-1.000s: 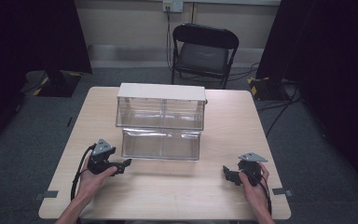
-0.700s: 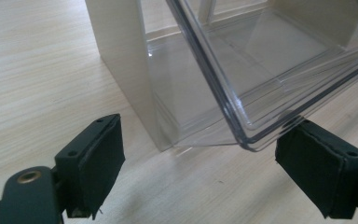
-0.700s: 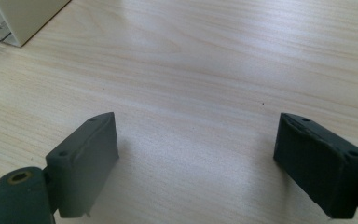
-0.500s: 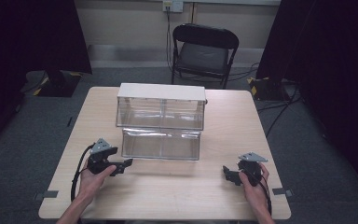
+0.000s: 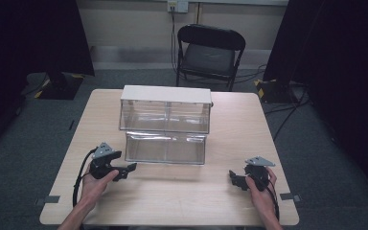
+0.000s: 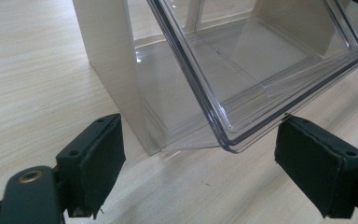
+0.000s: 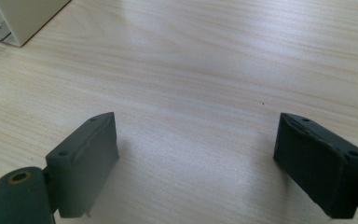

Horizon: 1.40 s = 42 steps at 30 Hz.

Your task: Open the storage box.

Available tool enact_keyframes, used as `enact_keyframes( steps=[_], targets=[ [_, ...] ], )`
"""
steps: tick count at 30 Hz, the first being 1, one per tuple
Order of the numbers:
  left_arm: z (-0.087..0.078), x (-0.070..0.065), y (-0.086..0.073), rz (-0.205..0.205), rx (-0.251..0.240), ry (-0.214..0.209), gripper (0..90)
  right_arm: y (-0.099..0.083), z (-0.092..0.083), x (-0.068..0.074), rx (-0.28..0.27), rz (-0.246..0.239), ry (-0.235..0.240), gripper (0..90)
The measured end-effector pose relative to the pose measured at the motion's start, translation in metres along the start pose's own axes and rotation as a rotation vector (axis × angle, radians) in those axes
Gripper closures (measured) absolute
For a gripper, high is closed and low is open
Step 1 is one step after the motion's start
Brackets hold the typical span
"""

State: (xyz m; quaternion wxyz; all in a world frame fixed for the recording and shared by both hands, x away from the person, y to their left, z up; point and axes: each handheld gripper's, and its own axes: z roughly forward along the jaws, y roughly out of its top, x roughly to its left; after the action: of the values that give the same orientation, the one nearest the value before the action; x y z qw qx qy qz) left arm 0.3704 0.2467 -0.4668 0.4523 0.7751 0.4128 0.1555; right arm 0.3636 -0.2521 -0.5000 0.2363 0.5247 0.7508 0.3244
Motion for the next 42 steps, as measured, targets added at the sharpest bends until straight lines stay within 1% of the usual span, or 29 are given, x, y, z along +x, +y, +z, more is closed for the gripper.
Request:
enact_keyframes(
  steps=[2,16,21,31,33,36,37,42],
  targets=[
    [-0.0005,0.0001,0.0001,0.01,0.001,0.004,15.8,0.0,0.0,0.0,0.0,0.0,0.0,12.8],
    [-0.0007,-0.0013,-0.0003,0.011,-0.007,-0.006,18.9,0.0,0.0,0.0,0.0,0.0,0.0,12.8],
    [-0.0014,-0.0016,0.0001,0.024,-0.003,0.002,19.0,0.0,0.0,0.0,0.0,0.0,0.0,12.8],
    [-0.0022,-0.002,-0.0002,0.026,-0.006,0.004,19.6,0.0,0.0,0.0,0.0,0.0,0.0,12.8],
    [-0.0026,-0.0019,-0.0001,0.035,-0.005,0.006,19.8,0.0,0.0,0.0,0.0,0.0,0.0,12.8],
    [-0.0033,-0.0017,0.0001,0.032,-0.01,-0.005,19.3,0.0,0.0,0.0,0.0,0.0,0.0,12.8],
    [-0.0037,-0.0021,0.0001,0.039,-0.013,0.001,18.8,0.0,0.0,0.0,0.0,0.0,0.0,12.8],
    [-0.004,-0.0021,0.0001,0.038,-0.011,0.005,18.5,0.0,0.0,0.0,0.0,0.0,0.0,12.8]
  ],
)
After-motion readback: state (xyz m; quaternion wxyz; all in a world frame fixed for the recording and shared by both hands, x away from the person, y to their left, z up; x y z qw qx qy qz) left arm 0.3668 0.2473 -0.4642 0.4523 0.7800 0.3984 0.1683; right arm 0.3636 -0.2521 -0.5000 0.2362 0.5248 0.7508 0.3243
